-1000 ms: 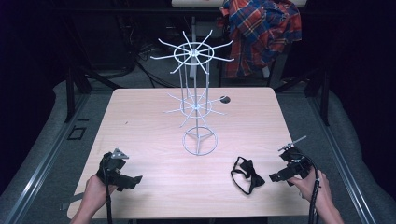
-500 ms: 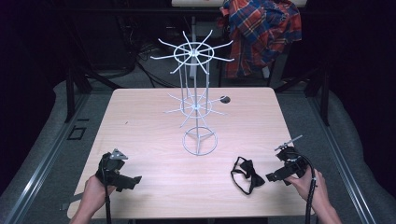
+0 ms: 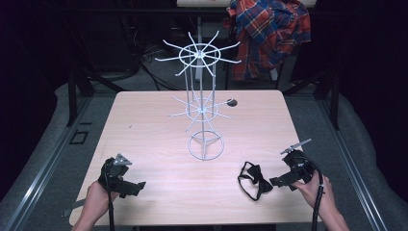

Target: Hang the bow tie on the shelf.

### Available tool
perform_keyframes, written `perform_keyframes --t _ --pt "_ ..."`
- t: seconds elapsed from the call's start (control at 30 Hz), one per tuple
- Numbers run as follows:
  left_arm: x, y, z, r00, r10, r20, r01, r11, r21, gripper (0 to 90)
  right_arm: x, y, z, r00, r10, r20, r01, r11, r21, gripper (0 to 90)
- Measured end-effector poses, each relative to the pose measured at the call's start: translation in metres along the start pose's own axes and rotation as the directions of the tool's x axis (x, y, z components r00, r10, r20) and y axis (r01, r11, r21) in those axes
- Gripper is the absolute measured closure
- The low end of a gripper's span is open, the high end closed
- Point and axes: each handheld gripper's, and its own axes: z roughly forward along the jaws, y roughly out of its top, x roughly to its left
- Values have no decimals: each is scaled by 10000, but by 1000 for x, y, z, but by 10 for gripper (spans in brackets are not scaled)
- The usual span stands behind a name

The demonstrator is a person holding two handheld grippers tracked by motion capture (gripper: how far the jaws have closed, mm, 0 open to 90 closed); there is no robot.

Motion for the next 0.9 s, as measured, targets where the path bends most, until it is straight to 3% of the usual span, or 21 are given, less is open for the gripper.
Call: perform_keyframes --t 0.27,0.37,0.4,0.43,0.63,0.8,0.9 --pt "-1 0 2 9999 19 117 -20 10000 73 0 5 5 4 9999 -150 -71 149 9997 -192 0" --pt "-1 0 2 9999 20 137 -21 10000 74 0 6 7 2 9993 -342 119 343 9993 -130 0" --pt "-1 0 3 9999 6 151 -7 10000 73 0 8 7 4 9999 -149 0 149 9993 -332 0" --pt "0 0 3 9999 18 147 -20 10000 84 0 7 9 3 9994 -350 41 351 9992 -215 0" --pt "-1 2 4 9997 54 234 -57 9999 116 0 12 14 7 9986 -507 -170 501 9981 -372 0" --pt "-1 2 5 9997 51 248 -55 9999 160 0 24 22 12 9945 -725 -750 679 9958 -619 0" --pt "-1 1 5 9997 49 245 -53 9999 155 0 29 24 16 9944 -779 -715 738 9956 -577 0"
